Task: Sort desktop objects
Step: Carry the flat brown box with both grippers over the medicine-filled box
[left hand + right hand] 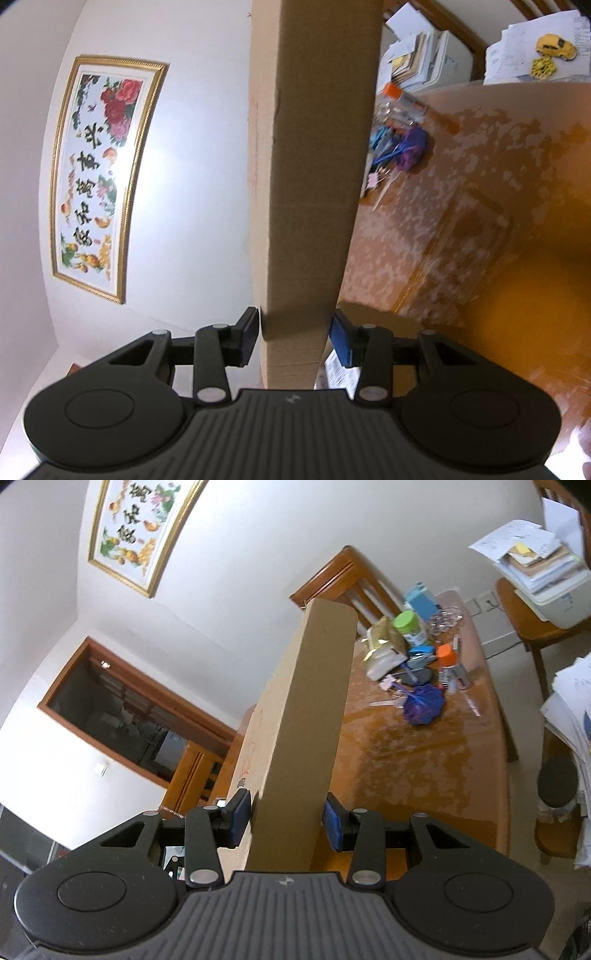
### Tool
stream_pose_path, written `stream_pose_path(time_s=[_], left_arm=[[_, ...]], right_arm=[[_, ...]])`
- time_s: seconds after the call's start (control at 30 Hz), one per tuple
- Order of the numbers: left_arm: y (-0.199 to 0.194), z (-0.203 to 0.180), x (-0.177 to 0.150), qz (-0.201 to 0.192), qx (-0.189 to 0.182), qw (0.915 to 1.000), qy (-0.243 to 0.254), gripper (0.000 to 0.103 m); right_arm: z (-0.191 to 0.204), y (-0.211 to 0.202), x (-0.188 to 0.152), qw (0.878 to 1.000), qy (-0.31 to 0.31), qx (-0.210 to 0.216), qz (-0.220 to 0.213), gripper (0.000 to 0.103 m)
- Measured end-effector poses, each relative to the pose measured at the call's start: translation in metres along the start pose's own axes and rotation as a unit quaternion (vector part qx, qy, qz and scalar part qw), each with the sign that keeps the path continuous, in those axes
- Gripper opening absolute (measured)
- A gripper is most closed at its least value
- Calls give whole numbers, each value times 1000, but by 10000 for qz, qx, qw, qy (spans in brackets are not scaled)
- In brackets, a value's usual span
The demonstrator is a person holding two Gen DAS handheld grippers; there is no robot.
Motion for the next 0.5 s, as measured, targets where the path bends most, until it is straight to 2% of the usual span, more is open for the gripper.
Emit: stream_pose_path(time_s=[0.5], left_arm=[[15,22,-62,877,359,9953,206,44]], right_arm=[[33,82,-11,9948,-148,620,788,47]])
Point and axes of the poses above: each gripper's, at about its wrist camera, not at the fingertips, and y roughly the way its jaws point, z to its left, x to its top, the point moved 9 cm from there along y, roughly the way its jaws point, and after that the axes turned 15 degrees about x, right-handed, at the moved point
